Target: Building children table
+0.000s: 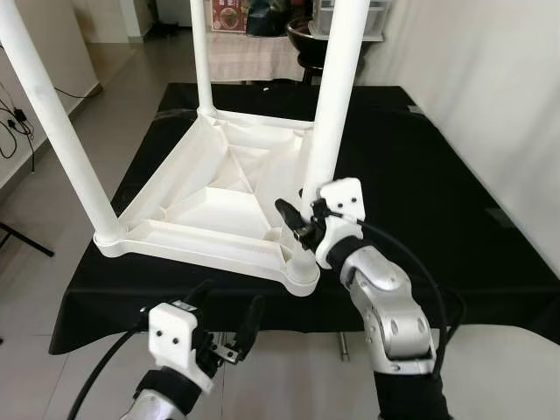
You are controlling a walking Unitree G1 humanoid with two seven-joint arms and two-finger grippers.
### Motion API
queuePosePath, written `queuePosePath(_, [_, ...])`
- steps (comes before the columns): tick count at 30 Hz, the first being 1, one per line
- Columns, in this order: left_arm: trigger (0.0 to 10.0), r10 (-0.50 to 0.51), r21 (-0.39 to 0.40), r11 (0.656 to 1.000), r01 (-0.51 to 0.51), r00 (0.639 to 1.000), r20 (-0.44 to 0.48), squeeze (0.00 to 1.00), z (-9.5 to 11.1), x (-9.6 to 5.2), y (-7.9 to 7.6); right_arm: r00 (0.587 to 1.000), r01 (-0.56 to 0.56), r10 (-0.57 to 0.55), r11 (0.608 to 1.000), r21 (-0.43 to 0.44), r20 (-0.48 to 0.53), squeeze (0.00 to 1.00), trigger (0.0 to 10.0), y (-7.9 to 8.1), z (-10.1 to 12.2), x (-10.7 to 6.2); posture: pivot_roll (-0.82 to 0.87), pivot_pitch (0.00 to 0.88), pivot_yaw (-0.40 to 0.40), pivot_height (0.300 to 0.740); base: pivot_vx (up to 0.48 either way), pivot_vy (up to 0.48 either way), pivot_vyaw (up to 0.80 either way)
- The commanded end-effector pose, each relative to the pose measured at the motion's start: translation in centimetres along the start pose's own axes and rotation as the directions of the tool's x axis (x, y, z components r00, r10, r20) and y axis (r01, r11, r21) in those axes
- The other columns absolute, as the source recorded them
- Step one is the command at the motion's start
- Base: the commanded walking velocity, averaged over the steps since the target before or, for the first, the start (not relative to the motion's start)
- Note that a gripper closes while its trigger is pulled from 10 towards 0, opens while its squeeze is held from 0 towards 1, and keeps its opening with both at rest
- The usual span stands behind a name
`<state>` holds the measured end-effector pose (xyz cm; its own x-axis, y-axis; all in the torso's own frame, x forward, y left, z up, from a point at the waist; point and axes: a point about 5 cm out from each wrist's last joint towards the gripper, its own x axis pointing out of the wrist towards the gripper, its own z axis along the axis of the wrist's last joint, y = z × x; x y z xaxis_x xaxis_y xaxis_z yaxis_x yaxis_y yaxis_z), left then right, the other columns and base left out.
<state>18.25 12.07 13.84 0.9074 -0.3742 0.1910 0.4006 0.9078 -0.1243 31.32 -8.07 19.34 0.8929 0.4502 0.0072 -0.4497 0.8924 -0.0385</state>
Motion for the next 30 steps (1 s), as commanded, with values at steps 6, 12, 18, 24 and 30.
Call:
queuePosePath(6, [10.0, 0.027, 0.002, 1.0, -0.027, 1.0, 0.004, 0.0, -0.2, -0.1, 0.1, 0.978, 0.062, -0.054, 0.998, 0.03, -0.202, 0.0, 10.0, 0.2, -3.3, 0.1, 0.03, 0.09, -0.089, 0.74, 0.0, 0.0, 0.0])
queuePosePath(12, [10.0, 0.012, -0.008, 1.0, -0.012, 1.0, -0.002, 0.0, -0.3, -0.1, -0.1, 0.933, -0.356, 0.359, 0.932, 0.068, -0.024, 1.0, 10.0, 0.8, 0.3, 1.6, 0.04, 0.088, -0.082, 0.74, 0.0, 0.0, 0.0])
queuePosePath(18, [10.0, 0.007, -0.012, 1.0, -0.007, 1.0, -0.003, 0.0, -0.4, -0.2, -0.4, 0.733, -0.68, 0.68, 0.731, -0.056, -0.019, 0.0, 10.0, 0.3, 2.1, 1.4, 0.05, 0.095, -0.084, 0.74, 0.0, 0.0, 0.0])
queuePosePath(24, [10.0, 0.006, -0.017, 1.0, -0.007, 1.0, -0.008, 0.0, -0.3, -0.7, -0.7, 0.589, -0.807, 0.807, 0.584, -0.088, -0.047, 0.0, 10.0, 0.0, 3.1, 2.2, 0.07, 0.11, -0.076, 0.74, 0.0, 0.0, 0.0])
queuePosePath(30, [10.0, 0.001, -0.023, 1.0, -0.002, 1.0, -0.019, 0.0, -0.2, -1.1, -1.1, 0.5, -0.866, 0.864, 0.496, -0.071, -0.059, 0.0, 0.7, 0.0, 3.7, 3.0, 0.08, 0.126, -0.069, 0.74, 0.0, 0.0, 0.0])
